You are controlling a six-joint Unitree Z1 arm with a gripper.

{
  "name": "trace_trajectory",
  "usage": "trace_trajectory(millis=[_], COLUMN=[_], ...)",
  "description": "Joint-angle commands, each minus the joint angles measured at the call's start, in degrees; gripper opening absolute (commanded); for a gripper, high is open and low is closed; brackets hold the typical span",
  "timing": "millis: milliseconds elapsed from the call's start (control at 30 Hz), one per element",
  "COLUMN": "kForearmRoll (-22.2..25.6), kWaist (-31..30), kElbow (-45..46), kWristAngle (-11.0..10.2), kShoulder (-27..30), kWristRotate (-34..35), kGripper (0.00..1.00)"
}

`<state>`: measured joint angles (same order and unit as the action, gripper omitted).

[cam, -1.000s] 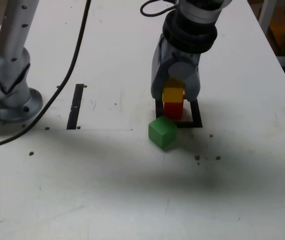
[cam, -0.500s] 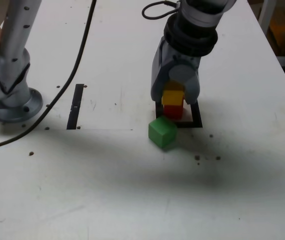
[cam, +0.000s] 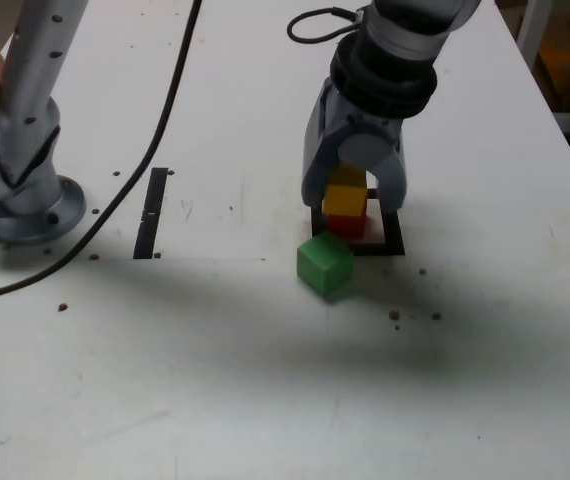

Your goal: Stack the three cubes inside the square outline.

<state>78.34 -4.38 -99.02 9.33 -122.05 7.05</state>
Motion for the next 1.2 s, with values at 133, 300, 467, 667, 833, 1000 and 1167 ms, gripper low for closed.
trace_trajectory(millis=[133, 300, 467, 667, 833, 1000, 1167], kForearmRoll=[0.13, -0.06, -0.07, 2.42, 5.81, 6.09, 3.33], kWaist=[0.71, 1.01, 1.04, 0.33, -2.63, -8.57, -13.98], kElbow=[-0.65, -0.90, -0.69, -0.52, 0.11, 2.86, 7.16], kWristAngle=[-1.31, -2.11, -1.77, -2.19, -3.39, -3.29, -3.93], kShoulder=[0.64, 0.79, 0.79, 2.25, 4.25, 5.73, 7.57], kWristRotate=[-0.07, -0.29, -0.51, 0.39, 1.71, -2.63, -10.61], kGripper=[0.96, 0.96, 0.97, 0.99, 1.00, 1.00, 1.00])
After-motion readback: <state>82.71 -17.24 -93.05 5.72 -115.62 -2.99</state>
